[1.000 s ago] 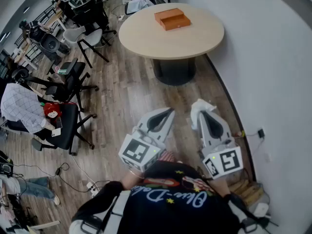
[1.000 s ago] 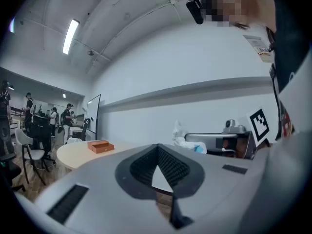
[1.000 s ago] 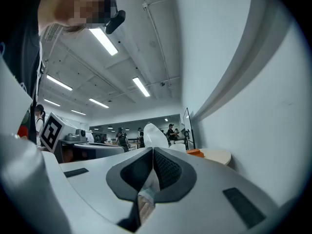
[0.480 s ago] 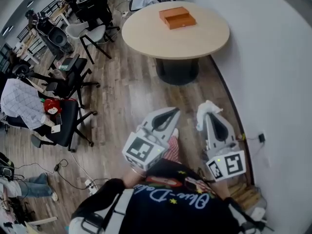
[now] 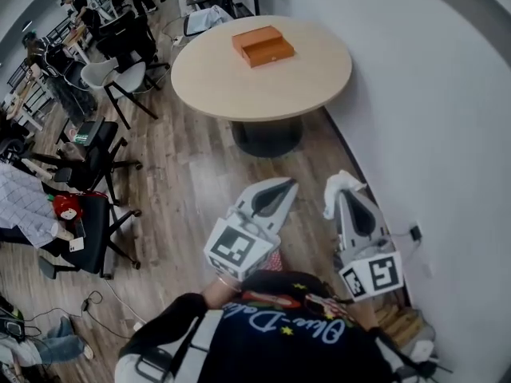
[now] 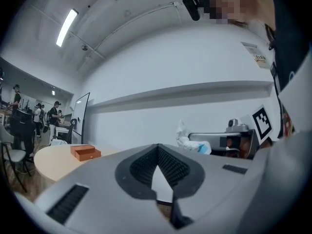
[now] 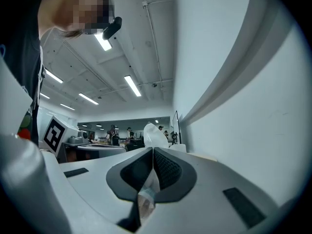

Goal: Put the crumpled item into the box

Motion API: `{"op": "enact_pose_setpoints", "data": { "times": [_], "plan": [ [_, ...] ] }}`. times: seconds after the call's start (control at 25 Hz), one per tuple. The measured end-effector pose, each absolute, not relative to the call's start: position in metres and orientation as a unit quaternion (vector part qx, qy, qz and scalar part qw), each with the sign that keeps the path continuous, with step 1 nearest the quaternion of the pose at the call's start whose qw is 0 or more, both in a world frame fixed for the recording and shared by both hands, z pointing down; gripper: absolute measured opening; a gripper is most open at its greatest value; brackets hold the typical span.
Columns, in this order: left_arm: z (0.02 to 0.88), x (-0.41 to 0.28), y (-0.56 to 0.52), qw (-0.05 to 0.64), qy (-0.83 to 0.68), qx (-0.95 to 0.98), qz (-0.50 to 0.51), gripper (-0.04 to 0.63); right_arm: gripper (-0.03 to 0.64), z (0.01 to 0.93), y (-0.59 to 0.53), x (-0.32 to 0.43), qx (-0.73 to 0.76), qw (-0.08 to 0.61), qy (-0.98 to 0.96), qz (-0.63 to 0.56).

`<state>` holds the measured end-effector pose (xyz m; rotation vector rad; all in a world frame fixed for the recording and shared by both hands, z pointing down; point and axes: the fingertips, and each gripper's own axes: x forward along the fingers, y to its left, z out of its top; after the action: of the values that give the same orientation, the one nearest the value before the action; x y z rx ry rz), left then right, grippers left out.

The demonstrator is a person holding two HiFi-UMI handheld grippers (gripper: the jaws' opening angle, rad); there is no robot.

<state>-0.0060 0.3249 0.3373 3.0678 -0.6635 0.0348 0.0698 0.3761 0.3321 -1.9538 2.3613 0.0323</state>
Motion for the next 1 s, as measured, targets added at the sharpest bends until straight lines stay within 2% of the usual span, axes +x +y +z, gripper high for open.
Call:
{"op": "enact_pose_setpoints", "data": {
  "times": [1.0],
  "plan": [
    [0.335,-0.022,0.131,0.035,-0.242,0.969,-0.022,-0.008,0.003,0.319,0.183,0.068,-0.637,-0.043,0.77,0.01]
  ]
}}
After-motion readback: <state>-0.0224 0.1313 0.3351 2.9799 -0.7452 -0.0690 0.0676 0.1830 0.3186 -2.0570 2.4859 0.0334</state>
